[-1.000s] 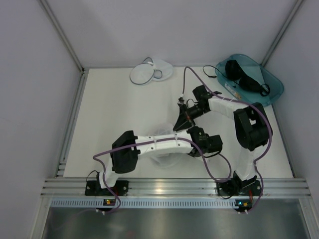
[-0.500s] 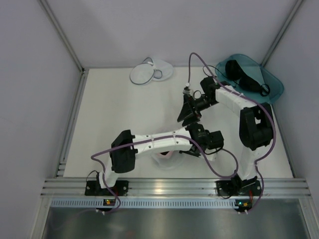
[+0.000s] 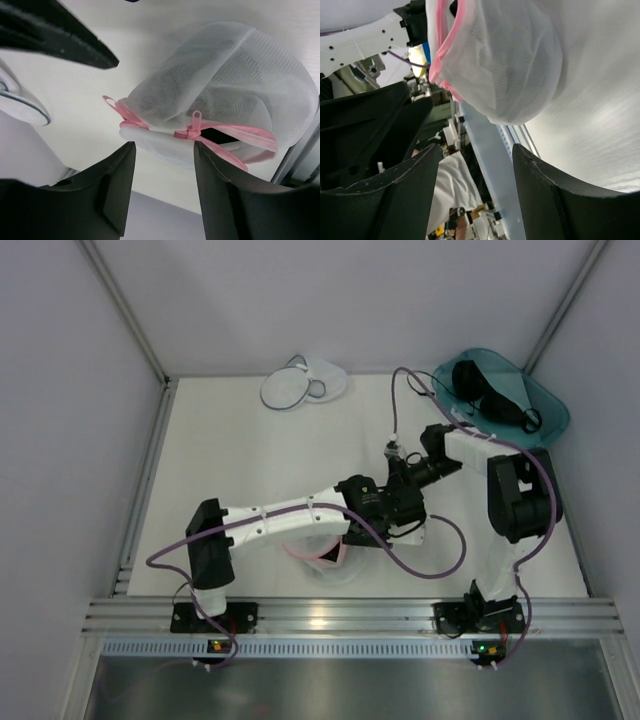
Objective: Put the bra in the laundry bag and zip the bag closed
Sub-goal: Adjust the laundry bag at the center of the board, then zip the laundry bag at the center of the board.
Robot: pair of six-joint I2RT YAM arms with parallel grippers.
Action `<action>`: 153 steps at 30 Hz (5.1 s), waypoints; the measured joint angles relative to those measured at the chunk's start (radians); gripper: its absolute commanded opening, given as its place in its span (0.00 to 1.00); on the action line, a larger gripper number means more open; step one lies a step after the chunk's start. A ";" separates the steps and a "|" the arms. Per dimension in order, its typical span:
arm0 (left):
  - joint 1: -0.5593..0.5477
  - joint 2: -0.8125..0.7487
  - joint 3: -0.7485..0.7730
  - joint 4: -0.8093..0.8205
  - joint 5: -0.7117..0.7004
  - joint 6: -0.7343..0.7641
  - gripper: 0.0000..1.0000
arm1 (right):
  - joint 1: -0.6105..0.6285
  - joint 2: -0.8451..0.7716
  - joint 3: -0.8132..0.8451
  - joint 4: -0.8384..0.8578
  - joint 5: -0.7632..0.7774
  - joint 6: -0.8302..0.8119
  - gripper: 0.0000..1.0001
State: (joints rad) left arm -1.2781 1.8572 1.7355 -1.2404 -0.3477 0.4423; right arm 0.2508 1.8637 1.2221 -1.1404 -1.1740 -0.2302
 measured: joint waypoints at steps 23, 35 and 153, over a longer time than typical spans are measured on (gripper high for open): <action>0.847 -0.454 -0.348 0.253 0.723 -0.453 0.61 | 0.196 -0.229 -0.020 0.245 0.197 0.132 0.69; 0.893 -0.548 -0.492 0.326 0.694 -0.493 0.61 | 0.289 -0.081 0.107 0.281 0.218 0.409 0.69; -0.020 -0.608 -0.653 0.410 0.212 0.548 0.00 | 0.303 0.015 -0.018 0.504 -0.235 0.721 0.00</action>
State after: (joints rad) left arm -1.2984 1.2495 1.0828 -0.8303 -0.1352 0.9901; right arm 0.5533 1.8786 1.2045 -0.6369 -1.4090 0.4908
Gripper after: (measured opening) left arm 0.015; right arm 0.018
